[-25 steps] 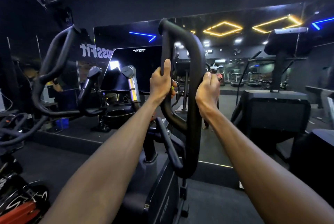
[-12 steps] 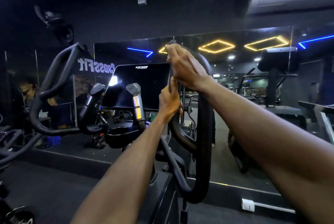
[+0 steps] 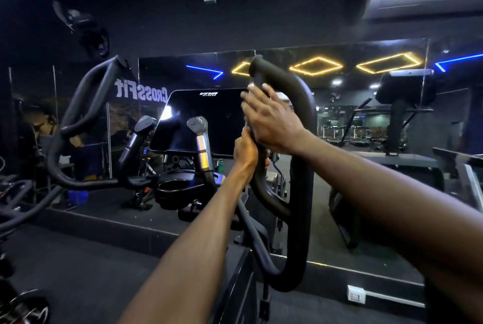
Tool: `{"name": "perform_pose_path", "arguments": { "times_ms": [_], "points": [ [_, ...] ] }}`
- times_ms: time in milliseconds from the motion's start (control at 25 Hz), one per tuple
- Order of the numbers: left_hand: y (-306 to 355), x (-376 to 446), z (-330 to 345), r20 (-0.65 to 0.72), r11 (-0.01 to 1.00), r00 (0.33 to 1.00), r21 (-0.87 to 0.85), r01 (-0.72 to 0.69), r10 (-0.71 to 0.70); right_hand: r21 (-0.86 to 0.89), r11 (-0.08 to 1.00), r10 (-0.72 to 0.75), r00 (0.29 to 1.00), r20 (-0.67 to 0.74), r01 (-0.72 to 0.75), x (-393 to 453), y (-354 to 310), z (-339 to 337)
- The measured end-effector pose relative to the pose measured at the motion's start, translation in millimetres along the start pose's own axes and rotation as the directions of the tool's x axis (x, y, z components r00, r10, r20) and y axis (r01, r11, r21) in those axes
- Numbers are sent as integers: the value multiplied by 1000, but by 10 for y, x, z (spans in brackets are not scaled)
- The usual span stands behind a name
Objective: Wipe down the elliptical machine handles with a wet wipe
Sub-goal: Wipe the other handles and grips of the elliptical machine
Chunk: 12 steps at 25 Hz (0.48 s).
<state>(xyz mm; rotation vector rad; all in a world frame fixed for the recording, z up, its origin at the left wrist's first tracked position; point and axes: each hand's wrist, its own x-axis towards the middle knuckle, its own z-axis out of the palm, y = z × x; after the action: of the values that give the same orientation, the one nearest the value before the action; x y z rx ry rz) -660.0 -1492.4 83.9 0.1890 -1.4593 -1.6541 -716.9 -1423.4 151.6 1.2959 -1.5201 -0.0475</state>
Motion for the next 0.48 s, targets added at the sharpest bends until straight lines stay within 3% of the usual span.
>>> {"name": "perform_pose_path", "arguments": {
  "times_ms": [80,240,400,480],
  "points": [
    [-20,-15,-7,-15,1000,1000,9,2,-2,24,995,-94,995,-15,94,-130,-86,75],
    [-29,-35,-27,27,998,998,-17,54,-54,225,963,169,982,-85,-147,-138,-63,-18],
    [4,-66,-89,39,994,994,-34,102,-100,166,984,73,994,-84,-58,-336,-249,94],
    [7,-29,-118,108,989,984,-18,146,-143,147,965,233,966,-113,-215,-164,-63,-81]
  ]
}}
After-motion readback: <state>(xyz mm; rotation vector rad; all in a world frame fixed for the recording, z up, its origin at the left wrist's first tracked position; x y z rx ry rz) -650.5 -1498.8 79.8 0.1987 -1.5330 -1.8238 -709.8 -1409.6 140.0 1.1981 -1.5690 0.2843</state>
